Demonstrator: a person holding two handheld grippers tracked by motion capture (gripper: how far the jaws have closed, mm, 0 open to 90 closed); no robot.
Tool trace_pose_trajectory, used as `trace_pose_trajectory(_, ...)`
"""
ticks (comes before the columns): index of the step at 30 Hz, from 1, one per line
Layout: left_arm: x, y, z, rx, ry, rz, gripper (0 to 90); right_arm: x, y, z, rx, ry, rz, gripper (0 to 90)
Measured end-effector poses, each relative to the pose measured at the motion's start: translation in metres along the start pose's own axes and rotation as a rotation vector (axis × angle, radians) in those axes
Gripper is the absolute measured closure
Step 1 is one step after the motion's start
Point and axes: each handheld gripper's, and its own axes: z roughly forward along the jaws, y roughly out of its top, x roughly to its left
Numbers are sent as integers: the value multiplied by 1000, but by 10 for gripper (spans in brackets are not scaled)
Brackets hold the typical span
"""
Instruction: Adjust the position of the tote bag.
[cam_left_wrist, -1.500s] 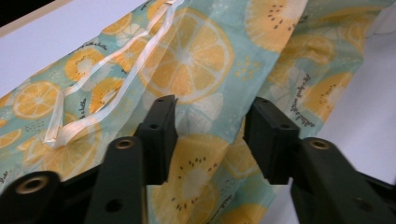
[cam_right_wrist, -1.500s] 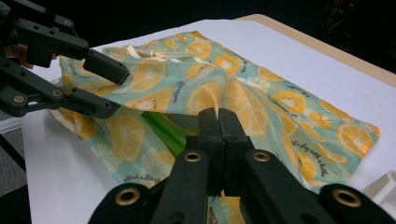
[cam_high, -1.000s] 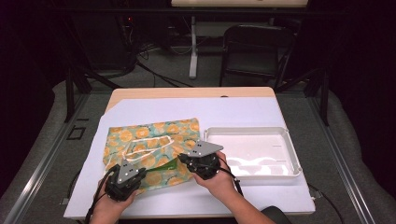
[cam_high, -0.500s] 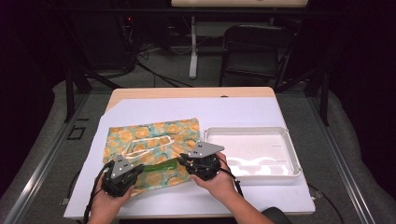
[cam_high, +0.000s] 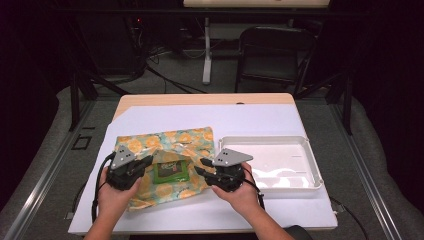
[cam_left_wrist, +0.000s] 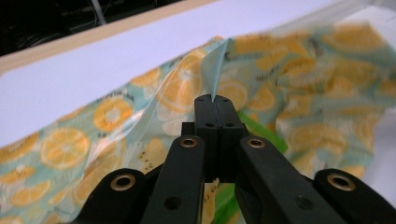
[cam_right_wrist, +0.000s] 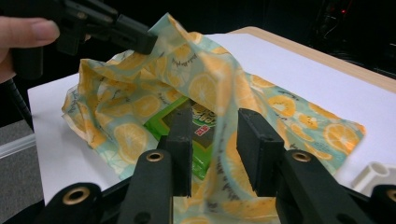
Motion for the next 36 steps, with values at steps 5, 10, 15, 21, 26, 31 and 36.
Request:
trace_pose_trajectory(5,3,19,10,-2,5,15,900,-4,-2,-7,2,-20,9,662)
trace_pose_trajectory(10,11,35,18,1,13,17,900,-8,-5,-13,-5,-38,24,651)
trace_pose_trajectory(15,18,44,21,-11,13,1,900,-8,-8,-15,0,-48,21,638)
trace_pose_trajectory(21,27,54,24,-40,29,-15,900,-9,-12,-18,4,-59,36,629)
trace_pose_trajectory(26,35,58,29,-42,44,-18,900,-12,-17,-22,6,-41,68,643)
trace_pose_trajectory(31,47,57,32,-53,44,-47,900,-10,-19,-24,17,-36,58,684)
trace_pose_trajectory(36,57,55,37,-57,36,-65,900,-6,-18,-22,40,-36,25,709)
